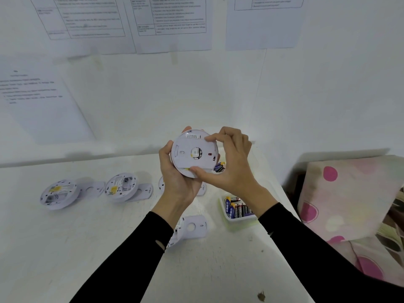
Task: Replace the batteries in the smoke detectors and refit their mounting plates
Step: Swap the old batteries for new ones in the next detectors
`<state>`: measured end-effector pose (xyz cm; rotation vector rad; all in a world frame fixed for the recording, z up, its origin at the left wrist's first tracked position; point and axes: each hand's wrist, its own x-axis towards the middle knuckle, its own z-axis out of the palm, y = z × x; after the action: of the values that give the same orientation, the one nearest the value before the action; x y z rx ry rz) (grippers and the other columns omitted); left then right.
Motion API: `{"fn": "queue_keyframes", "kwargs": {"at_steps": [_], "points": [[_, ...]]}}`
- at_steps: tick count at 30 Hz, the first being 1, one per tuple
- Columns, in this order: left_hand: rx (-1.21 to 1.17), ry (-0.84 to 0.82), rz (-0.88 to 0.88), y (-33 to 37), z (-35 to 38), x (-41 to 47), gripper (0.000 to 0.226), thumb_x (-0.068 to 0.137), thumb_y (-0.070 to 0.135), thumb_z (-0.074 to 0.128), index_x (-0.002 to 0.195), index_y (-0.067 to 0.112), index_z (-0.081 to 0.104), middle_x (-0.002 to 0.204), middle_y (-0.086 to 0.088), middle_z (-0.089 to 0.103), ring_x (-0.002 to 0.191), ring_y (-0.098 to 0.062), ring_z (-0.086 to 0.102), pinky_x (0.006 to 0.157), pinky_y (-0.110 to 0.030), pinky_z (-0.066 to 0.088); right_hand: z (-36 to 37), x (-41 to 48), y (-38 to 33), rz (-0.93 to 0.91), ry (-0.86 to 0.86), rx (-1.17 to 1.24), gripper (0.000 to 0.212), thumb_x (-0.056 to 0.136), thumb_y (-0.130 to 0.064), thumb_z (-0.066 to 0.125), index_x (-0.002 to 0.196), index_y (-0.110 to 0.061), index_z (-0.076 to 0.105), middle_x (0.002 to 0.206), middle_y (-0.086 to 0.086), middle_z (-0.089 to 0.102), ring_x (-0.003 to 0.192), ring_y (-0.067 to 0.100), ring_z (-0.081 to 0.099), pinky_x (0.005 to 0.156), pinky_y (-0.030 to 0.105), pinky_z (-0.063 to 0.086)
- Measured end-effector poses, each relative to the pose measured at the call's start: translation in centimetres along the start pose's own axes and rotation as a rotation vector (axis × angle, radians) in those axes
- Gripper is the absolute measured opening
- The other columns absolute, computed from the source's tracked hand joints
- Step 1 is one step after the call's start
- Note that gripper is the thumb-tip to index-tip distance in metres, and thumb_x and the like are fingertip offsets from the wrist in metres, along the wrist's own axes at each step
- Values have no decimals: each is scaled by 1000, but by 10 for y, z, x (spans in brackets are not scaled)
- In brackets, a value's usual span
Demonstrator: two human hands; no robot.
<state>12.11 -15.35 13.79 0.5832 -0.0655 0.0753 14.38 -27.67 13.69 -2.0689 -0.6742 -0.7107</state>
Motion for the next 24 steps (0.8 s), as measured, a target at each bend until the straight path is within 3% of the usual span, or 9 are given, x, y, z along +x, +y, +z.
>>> {"fn": "queue_keyframes", "kwargs": {"at_steps": [4,13,18,21,24], "points": [[-13,22,19,-3,-1,1,45,96,44,34,122,17,60,117,-16,63,106,-34,60,85,-45,55,6,0,-1,28,30,-1,70,59,-64,75,112,-24,56,115,-10,38,112,10,39,98,33,29],[-20,69,32,9,-10,0,45,96,45,36,119,17,62,108,-14,68,97,-31,65,81,-45,57,22,3,-10,11,82,-62,71,58,-72,70,109,-23,58,116,-5,49,112,12,42,95,45,32],[-29,27,-61,37,-29,-9,59,95,51,35,116,8,69,116,-20,67,103,-34,67,89,-45,57,43,2,-26,66,4,-10,68,62,-72,68,112,-27,55,118,-11,42,111,8,41,97,37,31],[3,-14,-125,71,-53,-22,60,90,44,38,126,3,61,131,-25,58,122,-43,56,98,-55,49,64,1,-49,118,-48,42,58,76,-70,54,118,-29,55,120,-13,42,111,7,41,97,31,27],[110,-89,-204,117,-82,-35,66,77,32,59,137,5,47,147,-27,44,138,-45,39,114,-60,30,87,-1,-77,288,-162,244,52,88,-65,24,124,-38,50,118,-19,51,113,3,41,99,24,20]]}}
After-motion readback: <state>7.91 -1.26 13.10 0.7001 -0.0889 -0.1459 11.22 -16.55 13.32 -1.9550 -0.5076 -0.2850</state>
